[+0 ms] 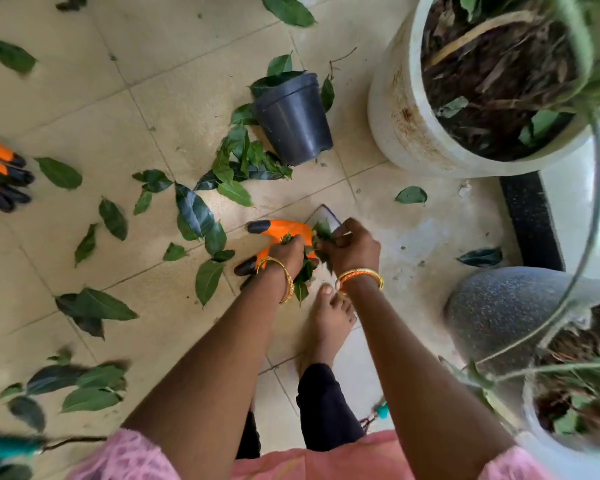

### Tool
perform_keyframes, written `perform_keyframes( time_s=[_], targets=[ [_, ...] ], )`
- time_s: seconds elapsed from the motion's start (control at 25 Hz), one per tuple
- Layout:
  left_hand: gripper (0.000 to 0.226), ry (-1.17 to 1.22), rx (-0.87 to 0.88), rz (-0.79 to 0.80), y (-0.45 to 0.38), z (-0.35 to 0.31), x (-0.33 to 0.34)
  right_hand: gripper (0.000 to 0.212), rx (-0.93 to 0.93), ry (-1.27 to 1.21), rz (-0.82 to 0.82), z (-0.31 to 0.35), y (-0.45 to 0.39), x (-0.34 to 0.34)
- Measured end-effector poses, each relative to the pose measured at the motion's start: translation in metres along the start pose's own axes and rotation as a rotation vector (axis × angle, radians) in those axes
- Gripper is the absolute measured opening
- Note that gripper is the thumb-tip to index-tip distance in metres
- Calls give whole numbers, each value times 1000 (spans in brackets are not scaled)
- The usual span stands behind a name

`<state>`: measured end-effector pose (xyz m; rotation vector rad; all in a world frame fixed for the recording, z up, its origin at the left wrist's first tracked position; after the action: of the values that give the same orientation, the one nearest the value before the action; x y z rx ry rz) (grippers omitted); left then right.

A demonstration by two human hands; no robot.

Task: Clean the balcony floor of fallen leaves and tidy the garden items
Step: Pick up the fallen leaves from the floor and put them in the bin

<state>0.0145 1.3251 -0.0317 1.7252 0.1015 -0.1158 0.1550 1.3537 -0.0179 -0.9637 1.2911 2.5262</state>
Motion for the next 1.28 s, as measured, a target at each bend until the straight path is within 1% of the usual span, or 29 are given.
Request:
perform_keyframes(
  time_s=[0.12, 0.16, 0.24, 0.28, 0.32, 0.36, 0.44, 0.48, 0.52, 0.56, 0.6, 0.64, 0.68, 0.72, 0.76, 0.8, 0.84, 0.88, 0.92, 1.0, 1.04, 1.12, 1.16, 1.24, 1.28],
  targets=[
    [44, -144, 87, 7, 14, -10, 18, 20, 24, 31, -33, -3, 21, -9],
    [48, -159, 100, 18, 18, -11, 24, 20, 30, 53, -52, -4, 23, -13],
    [65, -179, 119, 51, 23, -11, 35, 17, 87, 57, -71, -7, 23, -22],
    [71, -197, 120, 72, 22, -10, 40, 15, 111, 59, -51, -5, 20, -27],
    [73, -212, 123, 80, 21, -8, 44, 15, 125, 90, 13, -5, 16, -28],
    [70, -207, 110, 71, 19, -6, 47, 18, 157, 96, 124, -6, 11, -27],
    [53, -159, 71, 63, 8, -2, 50, 23, 246, 24, 431, -14, 2, -28],
    [41, -145, 51, 63, 4, -1, 50, 25, 278, -99, 564, -15, -1, -28],
    [36, -148, 37, 56, 0, -1, 51, 26, 283, -230, 537, -19, -13, -36],
    [34, -163, 28, 49, -5, -1, 51, 26, 288, -265, 389, -26, -32, -49],
    [36, -166, 32, 43, -8, -2, 51, 27, 210, -140, 189, -33, -56, -65],
    [38, -165, 48, 25, -13, -3, 53, 30, 135, 16, 40, -38, -74, -77],
    [42, -145, 77, 2, -16, -7, 53, 36, 66, 139, -51, -40, -89, -83],
    [44, -139, 106, -5, -18, -11, 55, 43, 9, 224, -76, -42, -102, -83],
    [40, -131, 132, -1, -20, -14, 56, 50, -42, 290, -55, -46, -115, -79],
    [31, -133, 150, 2, -23, -16, 57, 54, -99, 377, -24, -49, -124, -73],
    [24, -131, 158, 3, -26, -18, 58, 54, -162, 455, -15, -52, -131, -64],
    [26, -134, 161, 2, -30, -19, 59, 50, -217, 491, -40, -54, -134, -59],
    [28, -145, 156, 3, -32, -19, 60, 44, -258, 471, -90, -55, -135, -57],
    [29, -178, 150, 13, -33, -20, 62, 31, -252, 387, -191, -58, -134, -59],
    [32, -195, 158, 13, -32, -22, 64, 27, -238, 386, -228, -59, -132, -60],
    [46, -208, 149, 8, -29, -24, 66, 23, -235, 434, -268, -61, -130, -63],
    [45, -213, 135, 14, -28, -23, 67, 22, -215, 451, -259, -63, -129, -64],
    [29, -223, 114, 45, -22, -23, 72, 23, -161, 413, -204, -69, -125, -65],
    [24, -222, 104, 64, -19, -22, 74, 24, -120, 341, -174, -74, -122, -66]
  ],
)
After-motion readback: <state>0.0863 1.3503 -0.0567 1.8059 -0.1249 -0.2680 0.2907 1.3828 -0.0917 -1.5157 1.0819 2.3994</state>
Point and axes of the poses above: each hand's wrist, its own y-axis away from the middle knuckle, its own x-axis out of the palm, z = x × y, the point moved 7 cm from there along -y, towards the middle knuckle, and after that the axes turned 2 degrees about x, right-handed, at the moved point
